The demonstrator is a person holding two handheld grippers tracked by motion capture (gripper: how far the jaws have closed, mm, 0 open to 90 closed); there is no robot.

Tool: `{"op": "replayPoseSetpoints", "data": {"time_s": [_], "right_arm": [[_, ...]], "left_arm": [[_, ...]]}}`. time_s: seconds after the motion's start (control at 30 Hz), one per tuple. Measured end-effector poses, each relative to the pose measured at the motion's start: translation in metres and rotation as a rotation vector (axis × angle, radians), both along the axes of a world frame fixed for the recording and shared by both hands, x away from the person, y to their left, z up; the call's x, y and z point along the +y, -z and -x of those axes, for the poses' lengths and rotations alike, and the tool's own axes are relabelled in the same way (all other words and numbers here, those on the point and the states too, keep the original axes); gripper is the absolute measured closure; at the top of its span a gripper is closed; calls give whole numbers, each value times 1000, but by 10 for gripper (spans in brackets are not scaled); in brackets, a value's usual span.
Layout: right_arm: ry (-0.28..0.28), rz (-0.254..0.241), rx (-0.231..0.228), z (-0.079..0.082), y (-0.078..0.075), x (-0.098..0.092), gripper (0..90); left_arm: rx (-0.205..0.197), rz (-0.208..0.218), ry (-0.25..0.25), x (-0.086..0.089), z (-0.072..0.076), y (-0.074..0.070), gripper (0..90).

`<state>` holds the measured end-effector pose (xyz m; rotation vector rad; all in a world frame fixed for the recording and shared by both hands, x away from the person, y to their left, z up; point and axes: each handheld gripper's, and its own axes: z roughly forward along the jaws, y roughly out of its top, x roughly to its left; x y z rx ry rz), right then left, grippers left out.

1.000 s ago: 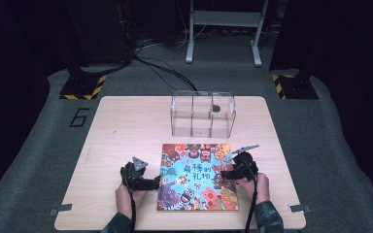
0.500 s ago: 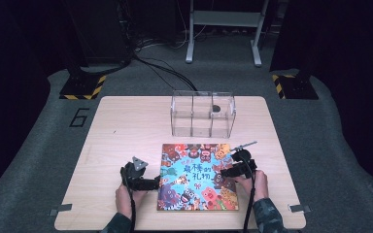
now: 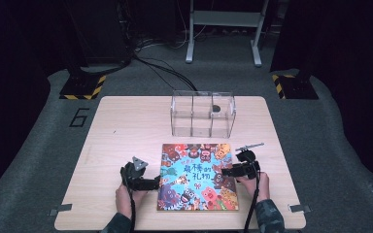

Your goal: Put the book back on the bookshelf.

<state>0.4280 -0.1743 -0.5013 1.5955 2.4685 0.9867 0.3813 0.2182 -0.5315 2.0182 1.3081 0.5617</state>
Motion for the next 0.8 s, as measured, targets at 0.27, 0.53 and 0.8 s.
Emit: {"op": "replayPoseSetpoints", "data": {"time_s": [0.27, 0.53, 0.8], "right_arm": [[2, -14, -10, 1, 0, -2, 358], [30, -48, 11, 3, -1, -2, 363], [-6, 67, -10, 0, -2, 6, 378]], "left_arm": [[-2, -2, 1, 0, 0, 0, 3], [-2, -2, 1, 0, 0, 0, 3], [-2, -2, 3, 0, 0, 0, 3]]}}
